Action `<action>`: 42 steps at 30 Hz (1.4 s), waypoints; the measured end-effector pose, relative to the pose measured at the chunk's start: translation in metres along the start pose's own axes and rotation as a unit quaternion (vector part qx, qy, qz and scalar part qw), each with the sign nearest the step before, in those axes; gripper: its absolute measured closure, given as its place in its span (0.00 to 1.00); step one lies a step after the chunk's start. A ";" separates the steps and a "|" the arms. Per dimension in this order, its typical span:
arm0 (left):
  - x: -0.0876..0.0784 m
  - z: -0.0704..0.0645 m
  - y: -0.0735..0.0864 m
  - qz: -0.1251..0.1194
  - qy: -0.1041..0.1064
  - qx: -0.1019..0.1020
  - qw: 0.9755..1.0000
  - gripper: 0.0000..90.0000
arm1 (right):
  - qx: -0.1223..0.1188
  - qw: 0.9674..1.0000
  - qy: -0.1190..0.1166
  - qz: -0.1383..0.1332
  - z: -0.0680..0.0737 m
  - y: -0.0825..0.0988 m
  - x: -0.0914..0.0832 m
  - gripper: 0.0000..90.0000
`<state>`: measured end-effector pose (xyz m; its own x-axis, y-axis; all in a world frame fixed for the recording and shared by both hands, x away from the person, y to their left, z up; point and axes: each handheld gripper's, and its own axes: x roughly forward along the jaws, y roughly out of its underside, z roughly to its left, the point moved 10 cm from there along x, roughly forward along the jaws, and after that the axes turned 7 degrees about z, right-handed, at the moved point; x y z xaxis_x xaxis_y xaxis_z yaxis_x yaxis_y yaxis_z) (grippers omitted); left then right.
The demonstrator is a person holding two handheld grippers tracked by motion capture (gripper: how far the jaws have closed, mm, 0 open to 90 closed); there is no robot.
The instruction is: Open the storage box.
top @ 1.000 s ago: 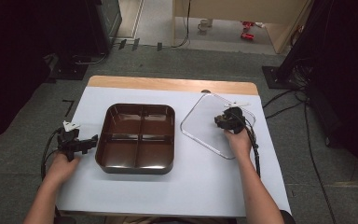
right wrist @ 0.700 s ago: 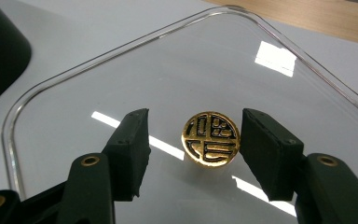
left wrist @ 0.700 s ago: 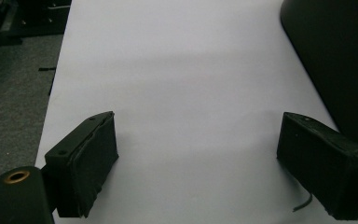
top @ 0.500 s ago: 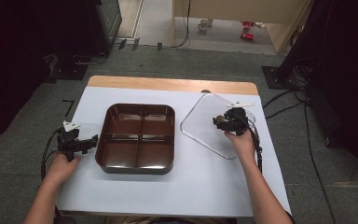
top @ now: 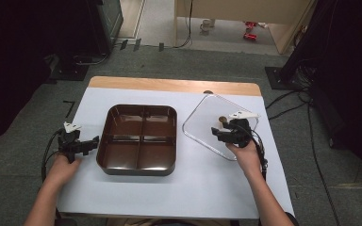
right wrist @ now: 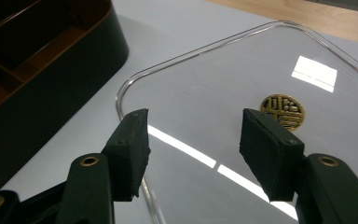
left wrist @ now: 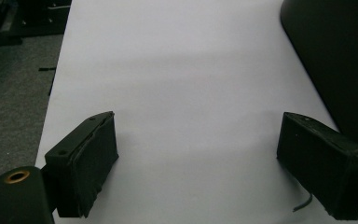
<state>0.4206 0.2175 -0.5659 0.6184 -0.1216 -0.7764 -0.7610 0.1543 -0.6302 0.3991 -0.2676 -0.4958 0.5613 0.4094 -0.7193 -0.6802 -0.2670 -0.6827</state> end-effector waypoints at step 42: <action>0.000 0.000 0.000 0.000 0.000 0.000 1.000 0.13 | -0.074 0.995 -0.061 0.015 0.088 0.045 0.041 0.51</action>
<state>0.4205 0.2175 -0.5659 0.6176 -0.1218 -0.7770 -0.7615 0.1545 -0.6295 0.3505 -0.1862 -0.5448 0.4732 0.5003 -0.7252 -0.6138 -0.4033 -0.6787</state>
